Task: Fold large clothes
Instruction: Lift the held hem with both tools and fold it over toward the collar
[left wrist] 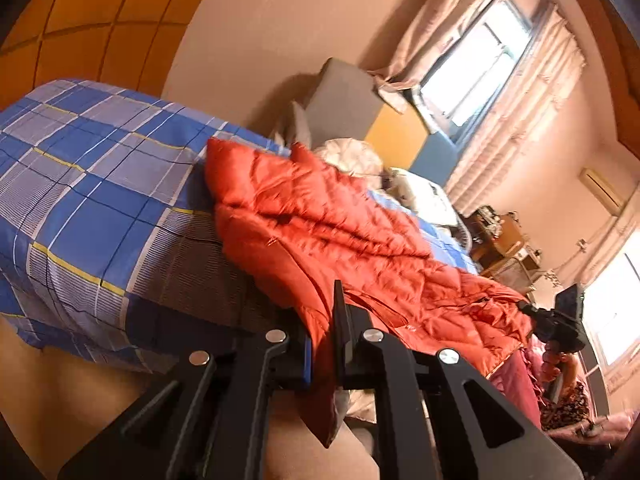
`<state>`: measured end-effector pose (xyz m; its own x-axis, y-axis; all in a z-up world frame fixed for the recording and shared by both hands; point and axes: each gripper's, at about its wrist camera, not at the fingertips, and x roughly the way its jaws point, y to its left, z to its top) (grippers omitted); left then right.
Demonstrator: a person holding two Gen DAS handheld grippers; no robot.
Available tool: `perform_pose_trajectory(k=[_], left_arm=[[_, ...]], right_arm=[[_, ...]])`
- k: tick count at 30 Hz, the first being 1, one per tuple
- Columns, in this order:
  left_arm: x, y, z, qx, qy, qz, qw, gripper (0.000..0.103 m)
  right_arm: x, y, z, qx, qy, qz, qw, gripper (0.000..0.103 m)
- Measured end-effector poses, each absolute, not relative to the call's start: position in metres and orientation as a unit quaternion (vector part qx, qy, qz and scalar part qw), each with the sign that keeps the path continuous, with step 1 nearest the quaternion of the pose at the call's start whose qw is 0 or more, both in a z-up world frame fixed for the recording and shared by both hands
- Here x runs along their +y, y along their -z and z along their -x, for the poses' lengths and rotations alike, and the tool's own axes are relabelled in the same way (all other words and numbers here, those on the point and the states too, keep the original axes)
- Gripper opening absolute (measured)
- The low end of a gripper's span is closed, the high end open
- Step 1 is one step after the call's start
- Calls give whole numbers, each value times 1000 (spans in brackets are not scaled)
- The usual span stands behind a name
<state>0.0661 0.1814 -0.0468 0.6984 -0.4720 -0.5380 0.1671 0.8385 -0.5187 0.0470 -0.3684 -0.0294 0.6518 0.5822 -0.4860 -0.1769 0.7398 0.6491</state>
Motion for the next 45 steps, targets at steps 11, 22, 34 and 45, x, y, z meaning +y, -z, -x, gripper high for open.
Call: perform_pose_trajectory(k=[11, 22, 34, 45], left_arm=[[191, 33, -24, 354, 205, 267, 873, 7], [192, 35, -107, 362, 210, 297, 858, 8], [195, 66, -197, 381, 185, 325, 846, 9], [186, 109, -272, 406, 140, 306, 850, 11]], right_arm=[[-399, 56, 25, 349, -233, -401, 815, 7], [-405, 52, -72, 334, -245, -445, 794, 7], [-411, 74, -177, 337, -229, -488, 772, 7], [-422, 128, -241, 347, -166, -522, 762, 7]])
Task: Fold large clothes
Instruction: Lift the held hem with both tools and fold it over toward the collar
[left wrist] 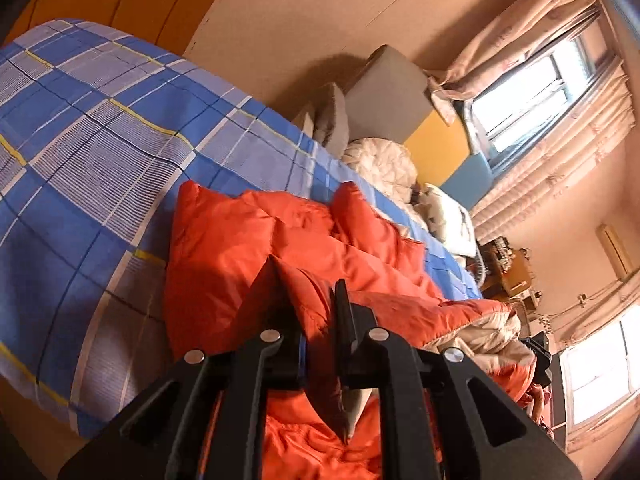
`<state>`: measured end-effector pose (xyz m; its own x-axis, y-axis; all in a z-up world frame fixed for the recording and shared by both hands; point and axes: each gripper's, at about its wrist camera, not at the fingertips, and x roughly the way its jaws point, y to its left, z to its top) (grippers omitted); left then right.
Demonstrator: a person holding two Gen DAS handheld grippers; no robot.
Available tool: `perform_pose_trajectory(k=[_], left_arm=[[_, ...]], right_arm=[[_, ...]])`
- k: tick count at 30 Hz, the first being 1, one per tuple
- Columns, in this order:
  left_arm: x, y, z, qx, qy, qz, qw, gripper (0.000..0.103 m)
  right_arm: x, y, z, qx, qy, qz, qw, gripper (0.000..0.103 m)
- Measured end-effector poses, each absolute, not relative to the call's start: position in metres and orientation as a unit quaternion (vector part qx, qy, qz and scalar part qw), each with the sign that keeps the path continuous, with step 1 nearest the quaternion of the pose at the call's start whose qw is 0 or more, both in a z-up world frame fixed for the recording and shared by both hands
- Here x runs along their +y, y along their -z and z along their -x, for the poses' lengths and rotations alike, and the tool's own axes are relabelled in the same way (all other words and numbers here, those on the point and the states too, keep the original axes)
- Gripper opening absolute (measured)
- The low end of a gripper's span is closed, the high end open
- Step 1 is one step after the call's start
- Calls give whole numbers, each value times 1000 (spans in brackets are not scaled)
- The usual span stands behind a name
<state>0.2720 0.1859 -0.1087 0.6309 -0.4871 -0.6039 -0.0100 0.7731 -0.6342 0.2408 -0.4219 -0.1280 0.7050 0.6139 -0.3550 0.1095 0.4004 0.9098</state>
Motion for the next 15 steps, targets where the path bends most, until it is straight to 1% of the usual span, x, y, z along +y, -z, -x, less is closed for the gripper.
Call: perform_pose_trajectory(k=[7, 11, 15], left_arm=[[188, 138, -301, 413, 137, 333, 836, 15], [187, 145, -305, 401, 144, 344, 837, 20], [186, 150, -306, 395, 145, 349, 838, 20]], right_arm=[[-420, 159, -261, 345, -143, -527, 763, 7], [-416, 160, -265, 348, -123, -502, 783, 7], [-416, 162, -266, 342, -120, -497, 788, 7]])
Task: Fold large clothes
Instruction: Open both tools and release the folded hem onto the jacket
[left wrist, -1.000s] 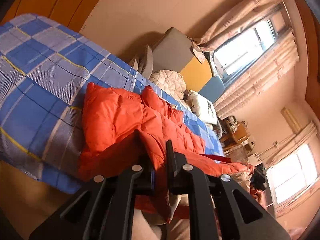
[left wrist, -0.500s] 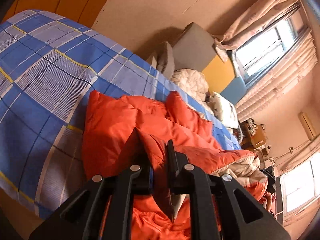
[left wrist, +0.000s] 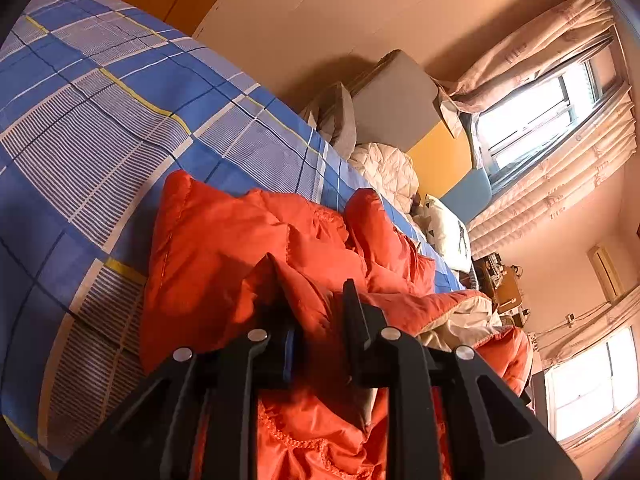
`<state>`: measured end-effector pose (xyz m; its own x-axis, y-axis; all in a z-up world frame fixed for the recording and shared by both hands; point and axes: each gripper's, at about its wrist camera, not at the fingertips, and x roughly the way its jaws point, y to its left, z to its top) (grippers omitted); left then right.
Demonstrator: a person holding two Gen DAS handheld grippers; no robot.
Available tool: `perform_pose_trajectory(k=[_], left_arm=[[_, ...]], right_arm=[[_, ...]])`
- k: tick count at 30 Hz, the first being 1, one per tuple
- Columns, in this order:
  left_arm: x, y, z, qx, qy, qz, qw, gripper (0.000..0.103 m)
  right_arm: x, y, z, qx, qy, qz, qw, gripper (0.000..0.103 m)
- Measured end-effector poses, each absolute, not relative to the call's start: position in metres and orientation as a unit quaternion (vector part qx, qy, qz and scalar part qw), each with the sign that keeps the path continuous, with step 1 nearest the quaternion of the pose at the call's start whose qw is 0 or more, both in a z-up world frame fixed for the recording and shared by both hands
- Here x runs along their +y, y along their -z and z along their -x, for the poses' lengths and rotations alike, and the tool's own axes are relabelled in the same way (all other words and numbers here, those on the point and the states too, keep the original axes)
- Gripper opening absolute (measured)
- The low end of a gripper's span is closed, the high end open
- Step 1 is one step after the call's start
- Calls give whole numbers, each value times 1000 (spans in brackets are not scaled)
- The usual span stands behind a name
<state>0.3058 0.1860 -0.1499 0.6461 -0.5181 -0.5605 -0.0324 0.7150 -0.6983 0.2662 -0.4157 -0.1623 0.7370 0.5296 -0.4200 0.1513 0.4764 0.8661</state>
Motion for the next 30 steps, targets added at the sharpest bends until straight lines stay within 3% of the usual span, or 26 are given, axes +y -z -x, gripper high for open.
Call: perform_pose_trajectory(k=[6, 10, 12, 14, 15, 17, 19, 30], left_arm=[[192, 152, -305, 389, 145, 368, 832, 23], [188, 141, -300, 376, 137, 333, 854, 35], [186, 134, -296, 368, 131, 312, 866, 46], [191, 126, -288, 347, 94, 298, 884, 82], [196, 122, -285, 337, 70, 294, 892, 89], [209, 117, -277, 321, 38, 295, 899, 91], [215, 113, -270, 317, 21, 294, 901, 91], [117, 85, -202, 301, 86, 159, 936, 95]], right_arm=[[-419, 169, -270, 343, -117, -518, 775, 9], [-421, 171, -268, 343, -107, -527, 770, 9], [-422, 169, -268, 340, -106, -531, 769, 12], [-428, 165, -264, 323, -107, -543, 767, 24], [-432, 162, -261, 310, -108, -551, 767, 28], [-440, 152, -251, 284, -91, -545, 784, 51], [-446, 138, -241, 265, -75, -525, 805, 59], [-337, 81, -219, 339, -53, -219, 913, 59]])
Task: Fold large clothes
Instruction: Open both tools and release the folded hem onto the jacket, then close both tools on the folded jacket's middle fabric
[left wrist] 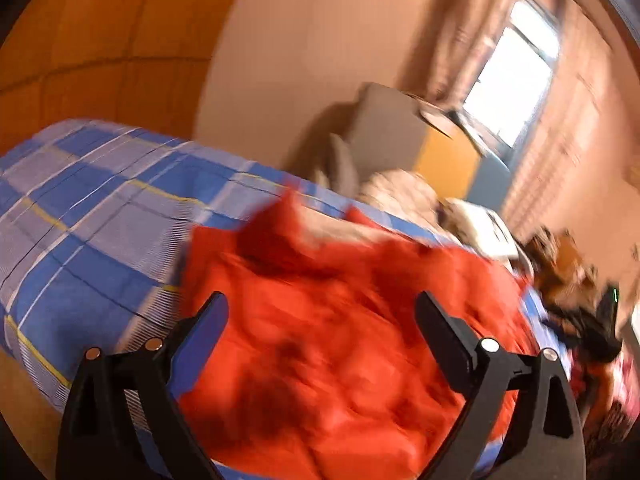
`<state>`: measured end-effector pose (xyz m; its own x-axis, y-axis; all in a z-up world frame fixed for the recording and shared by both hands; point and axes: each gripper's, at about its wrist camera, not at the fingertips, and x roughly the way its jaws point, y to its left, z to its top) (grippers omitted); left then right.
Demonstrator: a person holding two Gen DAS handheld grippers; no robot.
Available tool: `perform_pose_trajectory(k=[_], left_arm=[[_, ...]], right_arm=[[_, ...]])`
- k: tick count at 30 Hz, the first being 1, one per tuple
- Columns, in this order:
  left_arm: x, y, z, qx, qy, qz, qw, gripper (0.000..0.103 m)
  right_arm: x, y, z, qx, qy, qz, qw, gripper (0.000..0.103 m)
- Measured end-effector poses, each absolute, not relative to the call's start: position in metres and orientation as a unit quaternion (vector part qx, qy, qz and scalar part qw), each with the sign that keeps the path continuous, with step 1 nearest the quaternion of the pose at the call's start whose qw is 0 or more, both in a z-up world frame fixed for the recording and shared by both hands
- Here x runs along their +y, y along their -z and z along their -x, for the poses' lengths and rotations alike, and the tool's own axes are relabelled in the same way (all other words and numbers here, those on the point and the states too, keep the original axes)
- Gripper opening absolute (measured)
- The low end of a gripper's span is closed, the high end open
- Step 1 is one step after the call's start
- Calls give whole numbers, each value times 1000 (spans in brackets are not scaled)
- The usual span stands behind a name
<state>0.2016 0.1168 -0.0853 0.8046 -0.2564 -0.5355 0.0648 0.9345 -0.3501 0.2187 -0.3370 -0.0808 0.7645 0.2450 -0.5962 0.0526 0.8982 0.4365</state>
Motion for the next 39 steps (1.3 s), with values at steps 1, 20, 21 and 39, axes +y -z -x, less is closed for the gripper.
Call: perform_pose_trajectory(k=[1, 20, 21, 39], left_arm=[[104, 82, -195, 301, 98, 145, 938, 95], [10, 95, -190, 333, 84, 35, 939, 101], [8, 97, -192, 336, 83, 31, 938, 101], [-8, 115, -211, 368, 76, 2, 927, 34]], right_arm=[[-329, 81, -217, 339, -51, -204, 917, 59], [-244, 122, -230, 395, 38, 31, 917, 62], [-242, 123, -230, 396, 40, 36, 916, 62], [-243, 134, -239, 388, 30, 30, 921, 31]])
